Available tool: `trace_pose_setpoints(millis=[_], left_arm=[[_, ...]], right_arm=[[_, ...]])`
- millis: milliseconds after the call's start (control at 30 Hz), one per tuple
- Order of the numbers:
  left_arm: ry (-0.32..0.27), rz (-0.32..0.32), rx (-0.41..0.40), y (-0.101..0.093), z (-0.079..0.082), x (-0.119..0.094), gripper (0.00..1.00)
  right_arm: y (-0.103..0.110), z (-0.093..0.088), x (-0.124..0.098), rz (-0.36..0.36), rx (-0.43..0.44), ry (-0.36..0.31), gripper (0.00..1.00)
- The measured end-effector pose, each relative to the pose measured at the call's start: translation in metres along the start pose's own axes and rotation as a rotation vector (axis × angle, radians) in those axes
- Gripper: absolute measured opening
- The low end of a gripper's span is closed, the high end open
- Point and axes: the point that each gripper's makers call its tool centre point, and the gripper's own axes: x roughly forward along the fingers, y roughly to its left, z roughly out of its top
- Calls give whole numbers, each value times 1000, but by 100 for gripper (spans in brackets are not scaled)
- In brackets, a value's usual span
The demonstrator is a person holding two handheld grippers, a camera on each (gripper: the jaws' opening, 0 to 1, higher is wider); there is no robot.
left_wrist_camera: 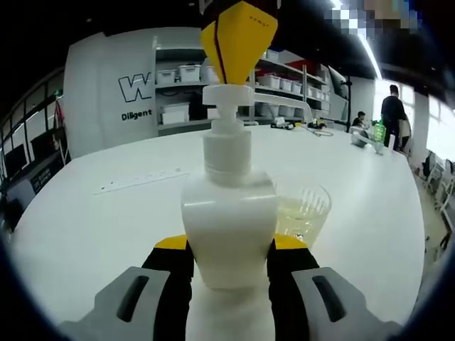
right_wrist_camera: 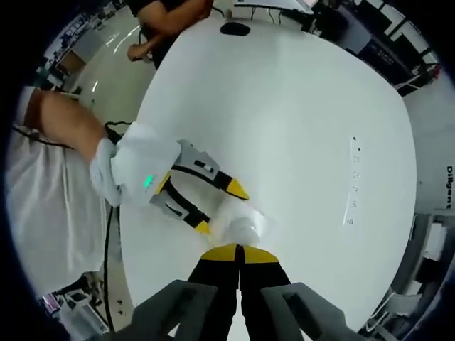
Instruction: Hold the bottle steady, press the pump all the way down and release, and repeat the specified number of times to dispense into the cup
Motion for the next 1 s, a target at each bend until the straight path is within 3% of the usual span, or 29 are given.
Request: trace_pose_setpoints(millis=[33, 67, 100, 133, 200, 600, 1000], left_arm=[[0, -1, -6, 0, 0, 0, 39], [2, 0, -1, 0, 0, 0, 39], [1, 0, -8, 0, 0, 0, 39], [2, 1, -1, 0, 0, 0, 39], [2, -2, -6, 0, 0, 0, 39], [7, -5, -5, 0, -2, -1, 39], [6, 0, -2, -1, -3, -1, 39]], right_arm=[[1, 0, -3, 5, 20, -1, 0], [3, 3, -6, 31, -33, -21, 0], [3, -1, -5, 22, 28, 3, 0], [1, 0, -6, 22, -3, -4, 0], [2, -1, -7, 27, 25, 1, 0], [3, 1, -5, 25, -6, 32, 0], [2, 2, -4, 35, 8, 23, 0]])
